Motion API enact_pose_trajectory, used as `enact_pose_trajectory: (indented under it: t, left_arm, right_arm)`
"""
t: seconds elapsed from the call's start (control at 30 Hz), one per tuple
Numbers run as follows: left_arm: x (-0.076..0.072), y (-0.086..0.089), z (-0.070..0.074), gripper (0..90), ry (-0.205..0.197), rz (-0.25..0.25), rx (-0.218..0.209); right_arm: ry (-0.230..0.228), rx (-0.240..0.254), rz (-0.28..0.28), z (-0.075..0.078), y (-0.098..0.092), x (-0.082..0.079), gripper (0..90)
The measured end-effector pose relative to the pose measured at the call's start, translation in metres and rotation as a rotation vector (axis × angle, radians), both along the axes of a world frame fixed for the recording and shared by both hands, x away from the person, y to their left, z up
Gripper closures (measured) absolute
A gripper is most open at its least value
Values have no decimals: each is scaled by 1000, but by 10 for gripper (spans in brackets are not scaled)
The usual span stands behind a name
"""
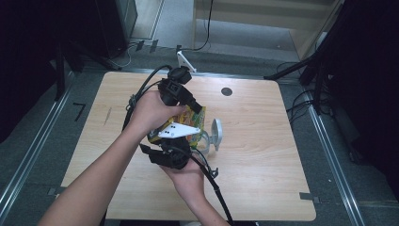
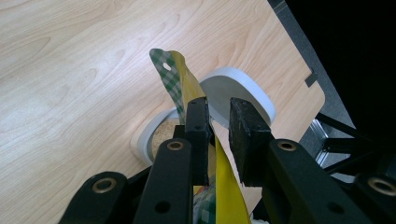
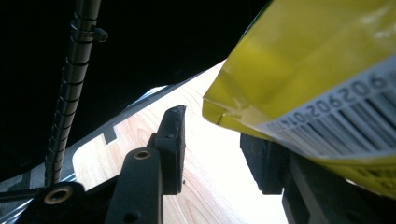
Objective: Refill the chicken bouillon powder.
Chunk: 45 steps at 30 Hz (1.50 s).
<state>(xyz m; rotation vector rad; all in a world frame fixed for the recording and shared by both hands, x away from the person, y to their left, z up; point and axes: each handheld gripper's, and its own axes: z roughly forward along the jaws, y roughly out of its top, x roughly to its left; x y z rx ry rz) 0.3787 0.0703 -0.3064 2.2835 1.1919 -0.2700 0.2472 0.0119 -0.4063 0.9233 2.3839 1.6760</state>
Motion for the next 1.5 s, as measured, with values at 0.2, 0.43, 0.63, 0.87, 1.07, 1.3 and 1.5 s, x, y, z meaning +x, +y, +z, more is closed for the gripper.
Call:
enact_pose_trajectory:
  t: [0.2, 0.43, 0.63, 0.87, 1.07, 1.3, 1.5]
  left_arm:
    - [-1, 1, -2, 782, 0, -10, 5]
    - [-3, 3, -1, 786, -10, -20, 9]
    - [-6, 10, -6, 792, 2, -28, 7]
    - [-11, 17, -12, 814, 24, -56, -10]
    - [-15, 21, -14, 823, 37, -82, -26]
    - [-20, 25, -14, 843, 26, -128, -12]
    - [-24, 29, -13, 869, 15, -149, 6]
  right_arm:
    - [7, 6, 1, -2, 1, 0, 602]
    - [-4, 2, 3, -3, 3, -2, 567]
    - [15, 7, 12, -8, 5, -3, 534]
    - [32, 23, 28, -16, 7, -6, 504]
    - [21, 4, 46, -21, 10, -8, 502]
    - [14, -4, 73, -26, 11, -12, 499]
    - [13, -19, 88, -30, 13, -13, 491]
